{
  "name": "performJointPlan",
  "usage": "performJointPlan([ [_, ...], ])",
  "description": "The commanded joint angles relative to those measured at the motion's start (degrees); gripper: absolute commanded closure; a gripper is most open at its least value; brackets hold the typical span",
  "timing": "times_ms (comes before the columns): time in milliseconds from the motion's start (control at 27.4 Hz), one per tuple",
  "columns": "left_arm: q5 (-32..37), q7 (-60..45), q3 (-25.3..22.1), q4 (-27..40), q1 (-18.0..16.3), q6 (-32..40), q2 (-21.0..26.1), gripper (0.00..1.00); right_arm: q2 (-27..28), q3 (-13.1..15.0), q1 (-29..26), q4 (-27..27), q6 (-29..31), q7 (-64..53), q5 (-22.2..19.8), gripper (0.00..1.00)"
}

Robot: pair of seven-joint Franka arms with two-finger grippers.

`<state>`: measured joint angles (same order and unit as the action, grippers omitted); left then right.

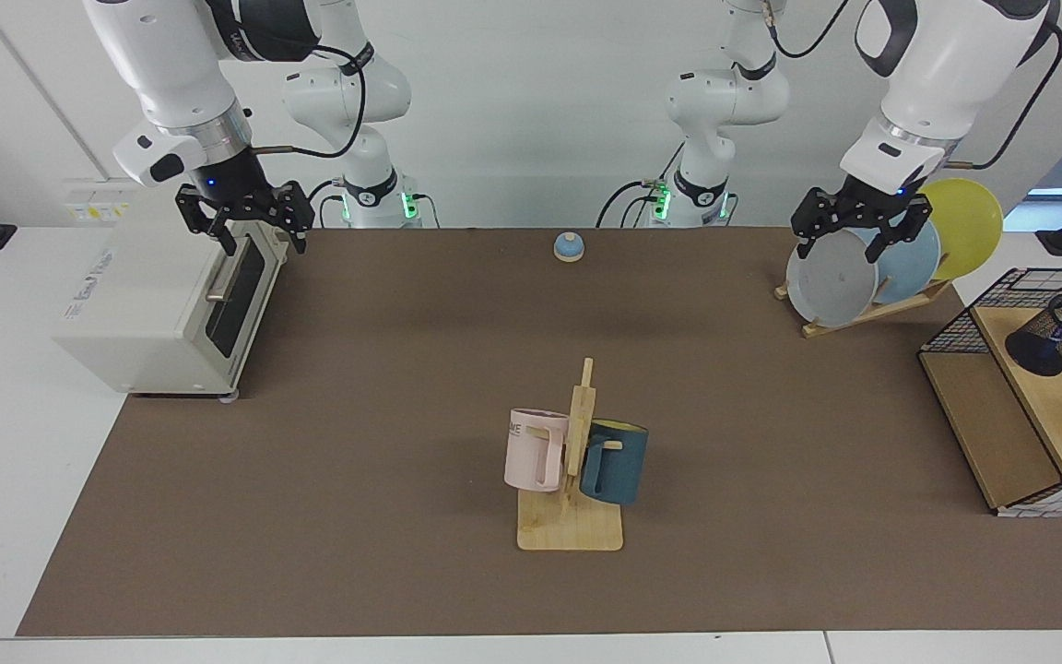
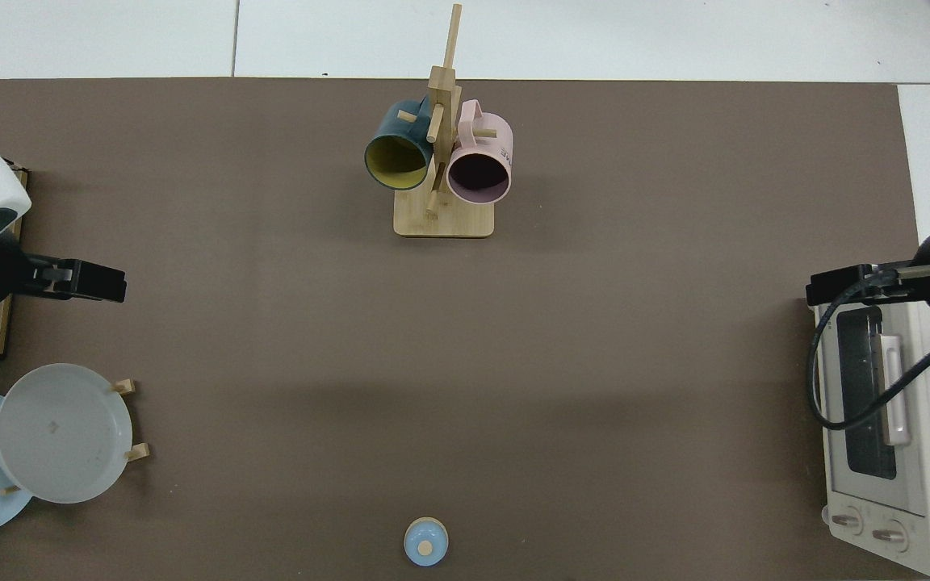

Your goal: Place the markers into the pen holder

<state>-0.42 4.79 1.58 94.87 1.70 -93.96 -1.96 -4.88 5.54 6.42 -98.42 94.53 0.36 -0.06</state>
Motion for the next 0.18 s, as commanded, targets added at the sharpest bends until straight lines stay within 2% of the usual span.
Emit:
performJointPlan([
  [0, 0.68, 1.98, 0.36, -0.74, -0.82, -0.35, 0.82, 0.00, -0.57, -0.45, -0.88, -0.45, 0.13, 0.25, 1.29, 0.00],
  [146, 0.33, 1.28, 0.36, -0.74, -0.64, 0.09, 0.64, 0.00, -0.57, -0.45, -0.88, -0.45, 0.13, 0.25, 1.29, 0.00],
])
